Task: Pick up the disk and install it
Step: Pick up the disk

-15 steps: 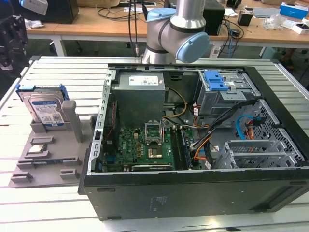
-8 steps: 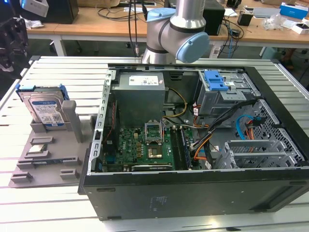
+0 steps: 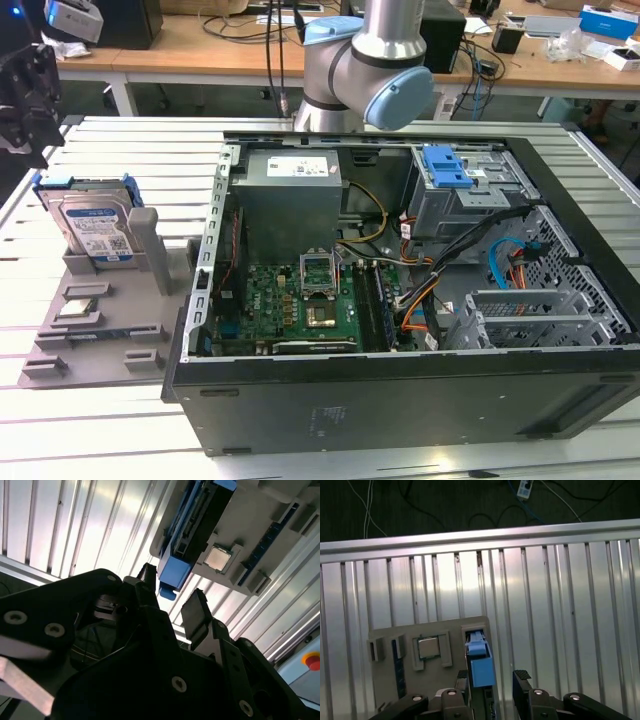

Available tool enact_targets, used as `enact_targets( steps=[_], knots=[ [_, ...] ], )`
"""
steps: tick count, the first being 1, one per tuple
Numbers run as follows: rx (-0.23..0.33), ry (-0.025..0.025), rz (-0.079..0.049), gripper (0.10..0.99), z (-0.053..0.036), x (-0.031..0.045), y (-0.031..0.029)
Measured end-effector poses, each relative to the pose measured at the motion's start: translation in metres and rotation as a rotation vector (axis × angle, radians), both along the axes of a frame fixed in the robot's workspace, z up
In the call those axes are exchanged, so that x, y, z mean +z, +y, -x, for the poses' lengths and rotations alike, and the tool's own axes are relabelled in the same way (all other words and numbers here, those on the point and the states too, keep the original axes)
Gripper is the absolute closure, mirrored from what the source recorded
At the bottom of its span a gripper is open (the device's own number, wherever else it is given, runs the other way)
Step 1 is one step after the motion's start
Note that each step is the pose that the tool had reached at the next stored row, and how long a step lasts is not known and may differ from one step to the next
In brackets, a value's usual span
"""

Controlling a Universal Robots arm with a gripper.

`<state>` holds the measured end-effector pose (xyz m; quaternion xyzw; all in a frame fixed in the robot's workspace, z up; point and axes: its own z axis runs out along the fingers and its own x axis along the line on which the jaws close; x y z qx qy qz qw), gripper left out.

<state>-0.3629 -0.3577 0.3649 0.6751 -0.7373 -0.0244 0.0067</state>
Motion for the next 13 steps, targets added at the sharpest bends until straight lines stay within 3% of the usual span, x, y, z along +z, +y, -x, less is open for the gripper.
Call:
enact_targets(
  steps=[7, 13],
  knots=[
    [0.028, 0.0000, 0.003, 0.604, -0.0002, -0.0097, 0.0000],
    [0.031, 0.0002, 0.007, 0.604, -0.0080, -0.0143, -0.0003]
  ],
)
